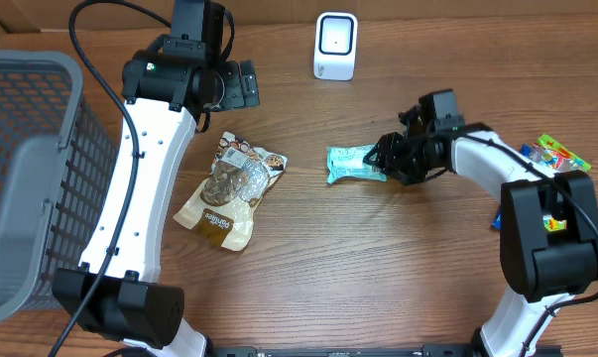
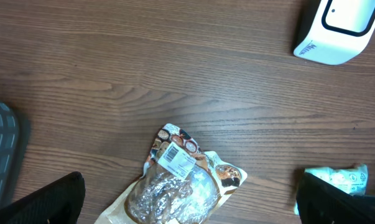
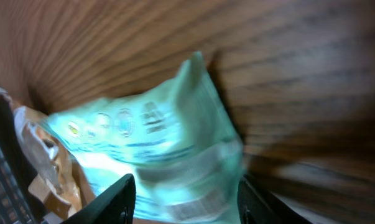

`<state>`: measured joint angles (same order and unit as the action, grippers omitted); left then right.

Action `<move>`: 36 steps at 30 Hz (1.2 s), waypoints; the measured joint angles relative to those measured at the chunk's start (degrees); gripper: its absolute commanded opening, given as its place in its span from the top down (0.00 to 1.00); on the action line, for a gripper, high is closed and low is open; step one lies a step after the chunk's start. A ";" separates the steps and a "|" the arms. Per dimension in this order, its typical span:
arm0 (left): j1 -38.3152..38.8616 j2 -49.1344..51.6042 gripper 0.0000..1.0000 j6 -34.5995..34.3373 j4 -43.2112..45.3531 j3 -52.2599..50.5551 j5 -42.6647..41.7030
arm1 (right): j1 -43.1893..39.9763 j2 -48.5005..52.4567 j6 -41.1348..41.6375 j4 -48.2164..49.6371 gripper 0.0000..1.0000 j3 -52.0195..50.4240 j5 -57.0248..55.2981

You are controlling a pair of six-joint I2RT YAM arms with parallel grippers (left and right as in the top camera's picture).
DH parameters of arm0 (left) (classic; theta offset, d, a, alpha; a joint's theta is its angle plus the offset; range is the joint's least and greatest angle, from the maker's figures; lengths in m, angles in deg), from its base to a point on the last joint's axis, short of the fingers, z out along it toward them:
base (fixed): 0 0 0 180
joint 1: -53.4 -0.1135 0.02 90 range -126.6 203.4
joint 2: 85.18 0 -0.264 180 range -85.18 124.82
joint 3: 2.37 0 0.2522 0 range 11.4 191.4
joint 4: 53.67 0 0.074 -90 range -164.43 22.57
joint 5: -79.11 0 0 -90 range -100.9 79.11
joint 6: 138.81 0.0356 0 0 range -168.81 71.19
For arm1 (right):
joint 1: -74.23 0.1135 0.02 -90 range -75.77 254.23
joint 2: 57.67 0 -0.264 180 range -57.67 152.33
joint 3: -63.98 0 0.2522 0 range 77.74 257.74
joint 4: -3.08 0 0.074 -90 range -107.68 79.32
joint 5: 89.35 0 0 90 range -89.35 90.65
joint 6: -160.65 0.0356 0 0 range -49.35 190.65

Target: Scan the item barcode

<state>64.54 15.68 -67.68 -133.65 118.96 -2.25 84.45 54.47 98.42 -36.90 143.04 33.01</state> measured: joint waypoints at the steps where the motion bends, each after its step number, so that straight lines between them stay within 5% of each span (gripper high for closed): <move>1: 0.00 0.00 0.00 0.00 0.00 0.00 0.00 | -0.02 0.00 1.36 1.29 0.48 -0.96 0.22; 4: 0.00 0.00 0.00 0.00 0.00 0.00 0.00 | 0.04 -0.26 5.51 3.96 0.53 -2.32 0.24; 8: 0.00 0.00 0.00 0.00 0.00 0.00 0.00 | 0.20 -0.33 8.37 5.88 0.87 -3.19 0.24; 11: 0.00 0.00 0.00 0.00 0.02 0.00 0.00 | 0.37 -0.33 9.77 7.17 0.96 -3.28 0.20; 20: 0.00 0.00 0.01 0.00 0.00 0.00 0.00 | 0.81 -0.35 9.53 8.94 0.96 -3.48 -0.44; 25: 0.00 0.00 0.00 0.00 0.00 0.00 -0.02 | 1.14 -2.86 5.31 -2.38 0.96 -0.74 -5.95; 30: 0.00 0.00 0.00 0.00 0.00 0.00 0.00 | 3.63 -5.33 1.49 -17.14 0.96 8.28 -24.35; 36: 0.00 0.00 0.00 0.00 0.00 0.00 -0.02 | 14.27 -6.88 -0.48 -20.31 0.96 14.62 -60.37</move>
<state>64.54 15.68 -67.68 -133.65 118.96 -2.27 98.72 47.58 97.94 -57.20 157.66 -27.36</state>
